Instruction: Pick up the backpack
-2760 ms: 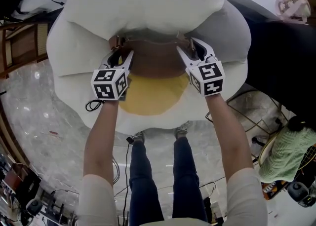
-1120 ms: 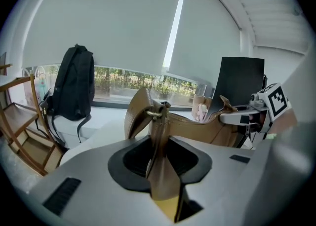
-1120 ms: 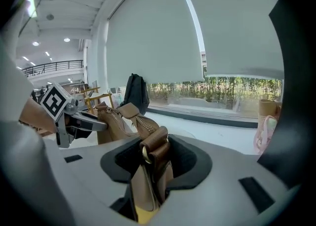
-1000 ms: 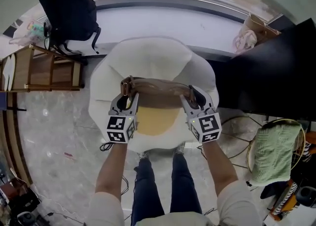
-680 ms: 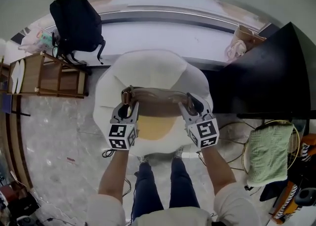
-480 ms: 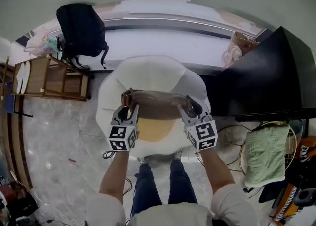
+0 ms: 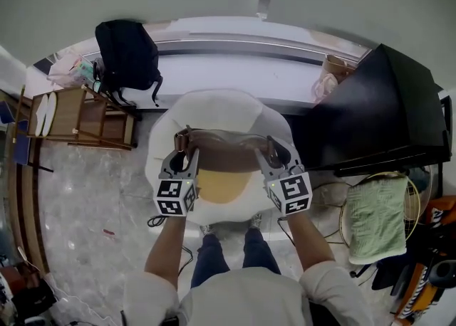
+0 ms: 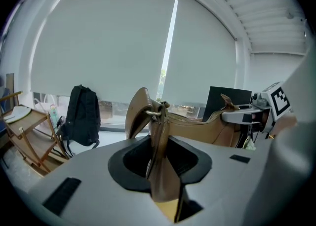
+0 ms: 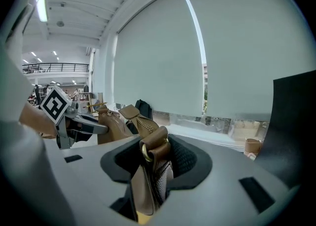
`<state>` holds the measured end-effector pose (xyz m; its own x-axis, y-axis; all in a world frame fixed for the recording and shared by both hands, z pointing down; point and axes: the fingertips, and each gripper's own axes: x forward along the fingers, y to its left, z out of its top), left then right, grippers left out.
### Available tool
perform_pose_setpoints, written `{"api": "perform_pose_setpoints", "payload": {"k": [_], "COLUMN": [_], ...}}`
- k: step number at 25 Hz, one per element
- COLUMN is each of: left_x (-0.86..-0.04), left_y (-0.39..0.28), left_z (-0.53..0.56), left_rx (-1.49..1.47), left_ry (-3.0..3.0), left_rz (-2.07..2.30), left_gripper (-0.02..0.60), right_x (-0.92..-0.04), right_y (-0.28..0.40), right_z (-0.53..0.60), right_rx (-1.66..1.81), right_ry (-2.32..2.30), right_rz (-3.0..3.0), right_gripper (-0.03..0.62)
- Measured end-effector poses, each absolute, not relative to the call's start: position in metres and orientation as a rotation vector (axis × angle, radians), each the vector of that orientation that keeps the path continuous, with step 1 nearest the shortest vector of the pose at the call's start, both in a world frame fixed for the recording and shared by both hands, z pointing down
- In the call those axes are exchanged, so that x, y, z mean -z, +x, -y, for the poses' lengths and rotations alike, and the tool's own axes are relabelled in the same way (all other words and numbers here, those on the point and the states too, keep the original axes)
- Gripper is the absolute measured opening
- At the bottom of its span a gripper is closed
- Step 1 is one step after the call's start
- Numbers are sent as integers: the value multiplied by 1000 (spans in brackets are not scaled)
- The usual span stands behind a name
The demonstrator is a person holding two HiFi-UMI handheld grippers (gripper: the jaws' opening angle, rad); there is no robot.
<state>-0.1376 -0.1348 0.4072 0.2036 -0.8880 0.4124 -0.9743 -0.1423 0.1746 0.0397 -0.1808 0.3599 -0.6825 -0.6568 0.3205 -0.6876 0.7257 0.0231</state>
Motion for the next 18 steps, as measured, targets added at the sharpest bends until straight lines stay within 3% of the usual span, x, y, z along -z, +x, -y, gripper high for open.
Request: {"api": "perform_pose_setpoints", "payload": {"k": [18], "left_x": [-291], "left_y": [-125], "left_z": [111], "left_rx": [-244], "left_ry": [2178], "left_rz": [1798], "left_gripper": [117], "right_x": [-240], "right_y": [54], "right_z": [148], "right_rx": [-18], "right_ry": [1132], "right_rz": [2702], "right_gripper": [167]}}
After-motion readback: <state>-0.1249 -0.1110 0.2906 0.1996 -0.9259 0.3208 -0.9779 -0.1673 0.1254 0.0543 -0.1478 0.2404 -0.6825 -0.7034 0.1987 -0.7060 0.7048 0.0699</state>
